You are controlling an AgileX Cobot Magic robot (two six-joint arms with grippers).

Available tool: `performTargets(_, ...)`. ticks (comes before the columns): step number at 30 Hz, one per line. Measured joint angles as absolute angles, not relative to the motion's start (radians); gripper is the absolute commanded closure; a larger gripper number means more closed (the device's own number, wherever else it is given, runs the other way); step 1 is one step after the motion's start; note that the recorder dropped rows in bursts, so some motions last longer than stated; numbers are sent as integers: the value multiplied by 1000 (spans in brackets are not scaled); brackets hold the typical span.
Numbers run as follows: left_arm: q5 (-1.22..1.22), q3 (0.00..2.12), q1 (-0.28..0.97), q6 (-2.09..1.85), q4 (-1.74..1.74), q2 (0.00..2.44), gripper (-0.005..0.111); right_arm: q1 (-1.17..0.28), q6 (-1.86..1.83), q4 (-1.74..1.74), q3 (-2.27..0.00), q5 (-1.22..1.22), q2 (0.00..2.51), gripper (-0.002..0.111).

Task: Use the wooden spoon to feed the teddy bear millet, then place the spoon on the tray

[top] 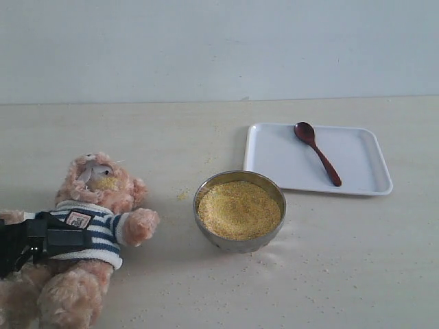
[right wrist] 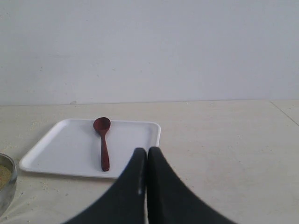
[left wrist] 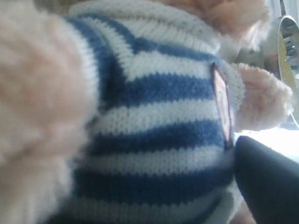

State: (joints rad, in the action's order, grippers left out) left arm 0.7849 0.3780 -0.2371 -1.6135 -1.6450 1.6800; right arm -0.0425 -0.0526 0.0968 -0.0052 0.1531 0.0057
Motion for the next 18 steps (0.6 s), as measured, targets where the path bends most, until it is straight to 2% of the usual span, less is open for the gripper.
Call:
performTargets(9,827,378,-237,-1582,-1628,1678,13,-42,-53,97,-5,153,6,108)
performTargets(18,793,378,-273,-1471,-1517,1576,14,-42,-53,97,-5,153,6,108)
